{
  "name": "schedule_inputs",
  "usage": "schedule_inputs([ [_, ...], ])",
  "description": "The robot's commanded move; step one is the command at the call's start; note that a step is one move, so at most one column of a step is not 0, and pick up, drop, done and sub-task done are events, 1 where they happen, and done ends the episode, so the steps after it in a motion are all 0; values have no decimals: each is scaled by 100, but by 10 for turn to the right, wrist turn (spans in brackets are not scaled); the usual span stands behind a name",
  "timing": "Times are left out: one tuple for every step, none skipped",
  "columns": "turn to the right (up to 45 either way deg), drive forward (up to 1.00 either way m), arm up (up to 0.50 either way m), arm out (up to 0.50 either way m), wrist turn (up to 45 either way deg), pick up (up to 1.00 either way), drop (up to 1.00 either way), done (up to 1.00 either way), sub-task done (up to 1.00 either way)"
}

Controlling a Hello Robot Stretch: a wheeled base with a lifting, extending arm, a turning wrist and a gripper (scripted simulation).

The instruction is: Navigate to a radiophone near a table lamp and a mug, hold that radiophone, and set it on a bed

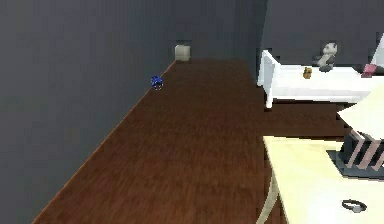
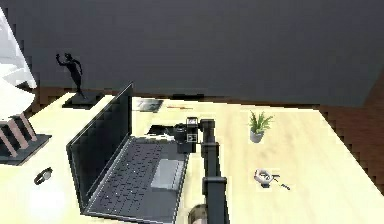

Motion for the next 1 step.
schedule_inputs([
  [0, 0, 22, 0, 0, 0, 0, 0, 0],
])
